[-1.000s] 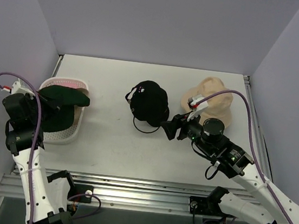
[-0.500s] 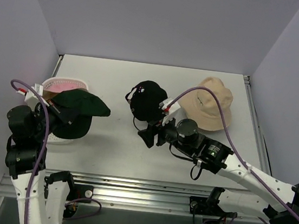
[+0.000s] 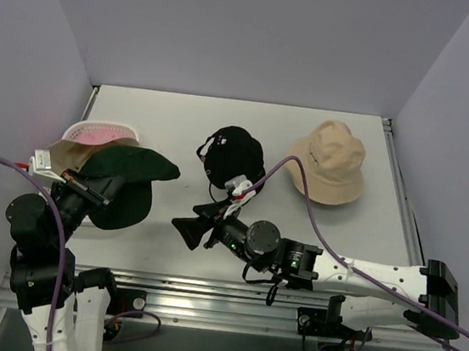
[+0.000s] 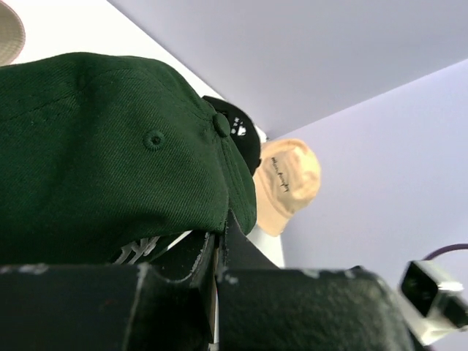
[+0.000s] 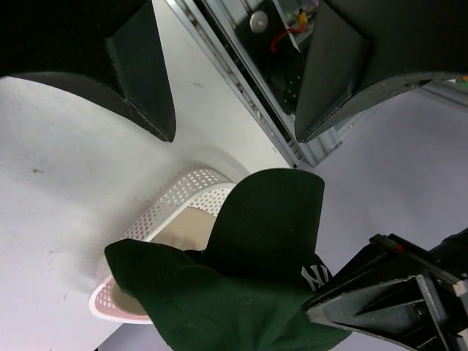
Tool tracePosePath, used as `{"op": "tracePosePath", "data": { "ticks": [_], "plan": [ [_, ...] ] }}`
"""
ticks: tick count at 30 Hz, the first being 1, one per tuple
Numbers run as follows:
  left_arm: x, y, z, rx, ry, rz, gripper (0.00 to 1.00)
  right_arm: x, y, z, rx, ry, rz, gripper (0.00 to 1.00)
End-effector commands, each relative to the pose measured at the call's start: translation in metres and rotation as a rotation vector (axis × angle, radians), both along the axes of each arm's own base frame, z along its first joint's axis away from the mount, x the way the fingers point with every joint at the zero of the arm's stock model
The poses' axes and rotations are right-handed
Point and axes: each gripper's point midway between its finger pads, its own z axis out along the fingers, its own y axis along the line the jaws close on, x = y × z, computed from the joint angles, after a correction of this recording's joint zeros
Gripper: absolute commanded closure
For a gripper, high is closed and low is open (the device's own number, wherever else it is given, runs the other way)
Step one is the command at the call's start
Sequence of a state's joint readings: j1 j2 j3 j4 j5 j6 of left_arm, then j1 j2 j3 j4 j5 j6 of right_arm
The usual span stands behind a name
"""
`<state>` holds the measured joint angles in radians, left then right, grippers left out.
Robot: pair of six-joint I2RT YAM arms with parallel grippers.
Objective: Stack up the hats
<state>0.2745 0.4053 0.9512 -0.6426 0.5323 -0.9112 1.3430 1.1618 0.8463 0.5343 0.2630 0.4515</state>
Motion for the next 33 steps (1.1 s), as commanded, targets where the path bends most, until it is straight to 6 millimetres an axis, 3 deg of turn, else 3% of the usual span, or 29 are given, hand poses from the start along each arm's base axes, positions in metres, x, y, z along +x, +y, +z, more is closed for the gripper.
{"op": "tracePosePath", "data": {
  "ticks": [1, 6, 13, 21, 33],
  "plan": [
    [-0.007, 0.002, 0.048, -0.07, -0.123, 0.045, 0.98, 0.005, 0.019, 0.042, 0.213, -0.004, -0.045, 0.38],
    [-0.01, -0.002, 0.059, -0.132, -0.137, 0.037, 0.98, -0.005, 0.042, 0.059, 0.274, -0.014, -0.029, 0.31],
    [-0.013, -0.005, 0.06, -0.186, -0.147, 0.024, 0.98, 0.0, 0.066, 0.056, 0.303, -0.003, -0.055, 0.3],
    [-0.016, -0.009, 0.058, -0.244, -0.166, 0.002, 0.98, 0.011, 0.072, 0.043, 0.285, 0.001, -0.119, 0.29],
    [-0.024, -0.018, 0.07, -0.318, -0.193, -0.058, 0.97, 0.01, 0.075, 0.048, 0.299, -0.032, -0.104, 0.28]
  ]
}}
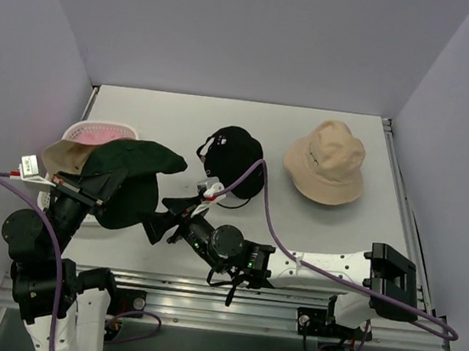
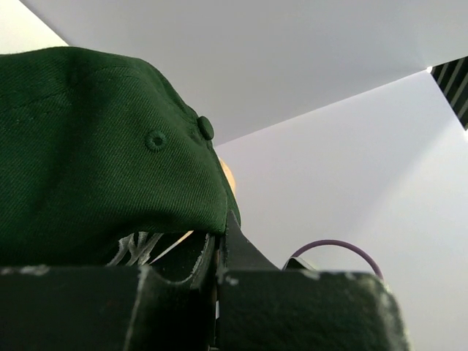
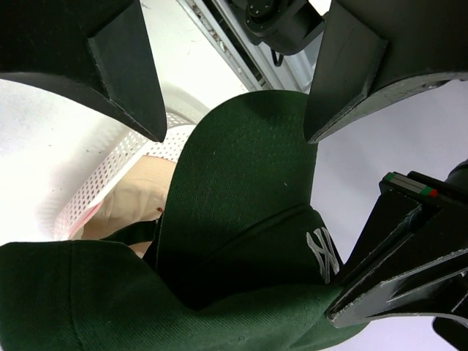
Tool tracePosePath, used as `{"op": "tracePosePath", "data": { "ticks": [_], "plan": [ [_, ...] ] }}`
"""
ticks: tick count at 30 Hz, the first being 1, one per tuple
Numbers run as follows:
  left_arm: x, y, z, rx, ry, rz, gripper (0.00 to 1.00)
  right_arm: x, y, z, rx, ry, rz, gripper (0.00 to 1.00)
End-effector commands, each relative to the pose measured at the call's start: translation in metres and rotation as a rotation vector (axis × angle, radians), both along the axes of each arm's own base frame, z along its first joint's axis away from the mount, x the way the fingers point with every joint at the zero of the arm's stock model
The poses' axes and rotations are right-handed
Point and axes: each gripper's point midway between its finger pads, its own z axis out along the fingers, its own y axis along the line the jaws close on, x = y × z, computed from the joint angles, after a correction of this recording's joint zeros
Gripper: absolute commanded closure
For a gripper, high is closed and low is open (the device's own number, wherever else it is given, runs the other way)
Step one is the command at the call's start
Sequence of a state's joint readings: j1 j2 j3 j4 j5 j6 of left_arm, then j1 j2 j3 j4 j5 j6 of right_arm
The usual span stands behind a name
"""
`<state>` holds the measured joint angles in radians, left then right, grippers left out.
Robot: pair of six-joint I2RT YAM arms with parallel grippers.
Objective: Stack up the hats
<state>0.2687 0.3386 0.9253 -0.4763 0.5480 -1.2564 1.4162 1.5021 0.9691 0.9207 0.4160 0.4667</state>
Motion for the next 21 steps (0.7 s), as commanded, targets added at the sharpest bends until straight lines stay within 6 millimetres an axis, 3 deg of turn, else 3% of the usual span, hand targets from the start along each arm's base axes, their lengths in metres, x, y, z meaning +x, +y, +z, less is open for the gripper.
{"op": "tracePosePath", "data": {
  "ticks": [1, 11, 15, 17, 18, 21],
  "plan": [
    [-0.011, -0.006, 0.024, -0.047, -0.089, -0.027, 0.98, 0.003, 0.0, 0.04, 0.122, -0.031, -0.022, 0.28],
    [-0.016, -0.01, 0.025, -0.115, -0.103, -0.06, 0.98, 0.002, 0.006, 0.042, 0.144, -0.054, 0.005, 0.3],
    [-0.017, -0.011, 0.025, -0.127, -0.107, -0.065, 0.98, -0.007, 0.004, 0.056, 0.195, -0.11, 0.055, 0.36],
    [-0.016, -0.011, 0.022, -0.129, -0.1, -0.068, 0.98, -0.008, -0.001, 0.061, 0.22, -0.126, 0.053, 0.52],
    [-0.016, -0.011, 0.023, -0.132, -0.103, -0.07, 0.98, -0.009, -0.005, 0.06, 0.219, -0.13, 0.05, 0.66],
    [-0.013, -0.013, 0.019, -0.139, -0.103, -0.094, 0.98, -0.009, -0.019, 0.068, 0.255, -0.155, 0.036, 0.82]
  ]
}}
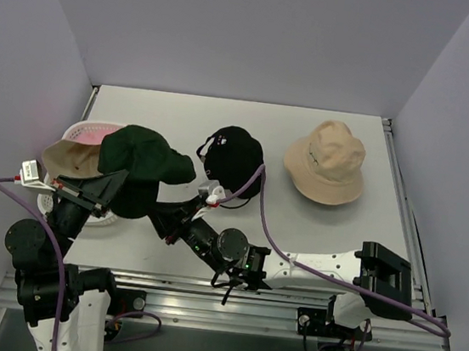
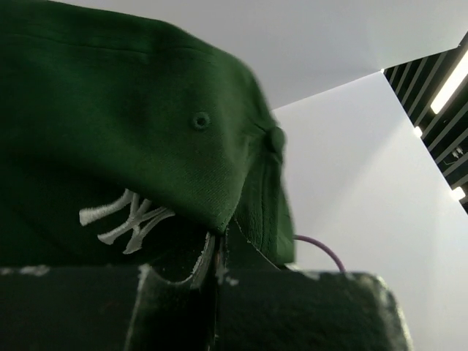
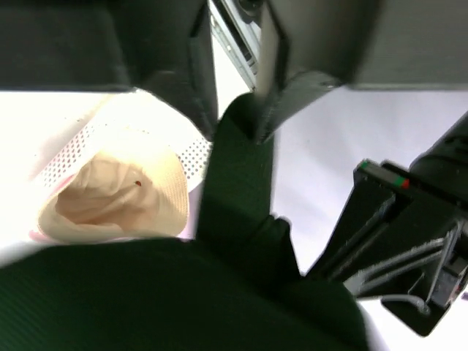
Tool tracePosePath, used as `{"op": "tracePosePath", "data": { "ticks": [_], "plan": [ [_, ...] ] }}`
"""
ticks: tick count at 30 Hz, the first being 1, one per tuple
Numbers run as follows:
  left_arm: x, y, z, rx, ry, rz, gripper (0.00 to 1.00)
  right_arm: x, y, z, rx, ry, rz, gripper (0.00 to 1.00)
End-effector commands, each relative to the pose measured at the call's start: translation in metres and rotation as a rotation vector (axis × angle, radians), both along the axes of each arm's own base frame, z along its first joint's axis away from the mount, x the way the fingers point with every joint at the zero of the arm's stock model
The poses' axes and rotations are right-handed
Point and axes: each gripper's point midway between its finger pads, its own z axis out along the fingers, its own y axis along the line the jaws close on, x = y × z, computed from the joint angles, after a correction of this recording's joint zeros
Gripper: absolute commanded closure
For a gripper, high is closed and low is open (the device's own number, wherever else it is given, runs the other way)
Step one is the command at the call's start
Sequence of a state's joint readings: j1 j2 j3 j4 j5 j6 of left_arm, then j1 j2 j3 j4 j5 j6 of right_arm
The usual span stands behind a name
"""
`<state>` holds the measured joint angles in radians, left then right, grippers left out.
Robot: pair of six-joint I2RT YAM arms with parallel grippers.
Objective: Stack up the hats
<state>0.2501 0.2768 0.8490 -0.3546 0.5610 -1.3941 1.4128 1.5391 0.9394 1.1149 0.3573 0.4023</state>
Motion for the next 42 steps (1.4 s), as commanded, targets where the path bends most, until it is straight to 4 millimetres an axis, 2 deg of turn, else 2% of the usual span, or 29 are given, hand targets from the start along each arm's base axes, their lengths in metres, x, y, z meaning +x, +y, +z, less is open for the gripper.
{"op": "tracePosePath", "data": {
  "ticks": [1, 3, 4, 5, 6, 7, 8, 9, 10, 11, 12, 13, 15, 16, 17, 18, 19, 20, 21, 22, 23, 26, 28, 32, 34, 38, 42],
  "plan": [
    [-0.003, -0.006, 0.009, -0.036, -0.043, -0.047, 0.98, -0.001, -0.03, 0.046, 0.156, -0.064, -0.02, 0.99],
    [-0.001, -0.007, 0.006, -0.025, -0.039, -0.058, 0.98, 0.003, -0.044, 0.05, 0.158, -0.047, -0.051, 1.0],
    [-0.001, -0.007, 0.005, -0.018, -0.04, -0.058, 0.94, 0.004, -0.049, 0.043, 0.139, -0.046, -0.056, 1.0],
    [-0.001, -0.007, 0.003, -0.01, -0.033, -0.057, 0.86, 0.004, -0.052, 0.036, 0.105, -0.041, -0.052, 1.0],
    [0.001, -0.007, 0.003, 0.021, -0.039, -0.053, 0.74, 0.003, -0.062, 0.042, 0.105, -0.027, -0.053, 1.0],
    [0.0, -0.009, 0.001, 0.044, -0.032, -0.068, 0.64, 0.006, -0.067, 0.039, 0.077, -0.008, -0.055, 1.0],
    [0.001, -0.01, -0.004, 0.064, -0.007, -0.073, 0.51, 0.004, -0.07, 0.023, -0.003, 0.014, -0.045, 1.0],
    [0.003, -0.01, 0.001, 0.13, -0.02, -0.067, 0.46, -0.001, -0.082, 0.034, 0.002, 0.009, -0.022, 1.0],
    [0.003, -0.011, -0.001, 0.164, -0.012, -0.079, 0.42, -0.002, -0.088, 0.028, -0.039, 0.028, -0.022, 1.0],
    [0.004, -0.011, -0.007, 0.191, 0.021, -0.081, 0.39, -0.004, -0.092, 0.008, -0.155, 0.079, -0.018, 1.0],
    [0.007, -0.009, -0.009, 0.261, 0.017, -0.077, 0.38, -0.006, -0.103, 0.012, -0.18, 0.095, -0.015, 1.0],
    [0.002, -0.01, 0.001, 0.303, -0.011, -0.073, 0.38, -0.009, -0.108, 0.007, -0.229, 0.11, -0.008, 1.0],
    [0.002, -0.009, -0.005, 0.41, -0.01, -0.073, 0.35, -0.018, -0.124, -0.004, -0.332, 0.149, 0.019, 1.0],
    [-0.003, -0.01, 0.001, 0.449, -0.032, -0.073, 0.34, -0.022, -0.129, -0.007, -0.361, 0.169, 0.032, 1.0],
    [-0.006, -0.012, -0.005, 0.479, -0.017, -0.09, 0.33, -0.027, -0.138, -0.023, -0.433, 0.203, 0.044, 1.0],
    [-0.006, -0.01, -0.01, 0.556, -0.03, -0.088, 0.31, -0.031, -0.143, -0.022, -0.442, 0.221, 0.056, 1.0],
    [-0.008, -0.009, -0.012, 0.585, -0.025, -0.086, 0.3, -0.032, -0.15, -0.028, -0.478, 0.239, 0.05, 1.0],
    [-0.01, -0.008, -0.019, 0.605, -0.002, -0.093, 0.29, -0.033, -0.161, -0.044, -0.554, 0.271, 0.037, 1.0],
    [-0.012, -0.009, -0.024, 0.645, -0.014, -0.102, 0.28, -0.035, -0.164, -0.048, -0.581, 0.286, 0.037, 1.0],
    [-0.013, -0.01, -0.028, 0.651, -0.015, -0.115, 0.26, -0.037, -0.168, -0.055, -0.612, 0.312, 0.036, 1.0],
    [-0.011, -0.011, -0.036, 0.652, -0.017, -0.131, 0.25, -0.039, -0.176, -0.072, -0.687, 0.337, 0.029, 1.0],
    [-0.01, -0.019, -0.047, 0.638, -0.04, -0.198, 0.24, -0.044, -0.187, -0.086, -0.755, 0.381, 0.027, 1.0],
    [-0.012, -0.022, -0.049, 0.636, -0.054, -0.221, 0.23, -0.049, -0.19, -0.088, -0.755, 0.401, 0.044, 1.0],
    [-0.007, -0.021, -0.057, 0.651, -0.037, -0.236, 0.22, -0.067, -0.19, -0.072, -0.723, 0.423, 0.14, 1.0],
    [-0.003, -0.018, -0.056, 0.67, -0.023, -0.23, 0.22, -0.069, -0.193, -0.071, -0.733, 0.433, 0.149, 1.0],
    [0.02, -0.003, -0.064, 0.699, 0.062, -0.19, 0.23, -0.078, -0.194, -0.073, -0.767, 0.442, 0.194, 1.0],
    [0.041, -0.002, -0.077, 0.661, 0.116, -0.235, 0.25, -0.085, -0.192, -0.066, -0.757, 0.439, 0.242, 1.0]
  ]
}}
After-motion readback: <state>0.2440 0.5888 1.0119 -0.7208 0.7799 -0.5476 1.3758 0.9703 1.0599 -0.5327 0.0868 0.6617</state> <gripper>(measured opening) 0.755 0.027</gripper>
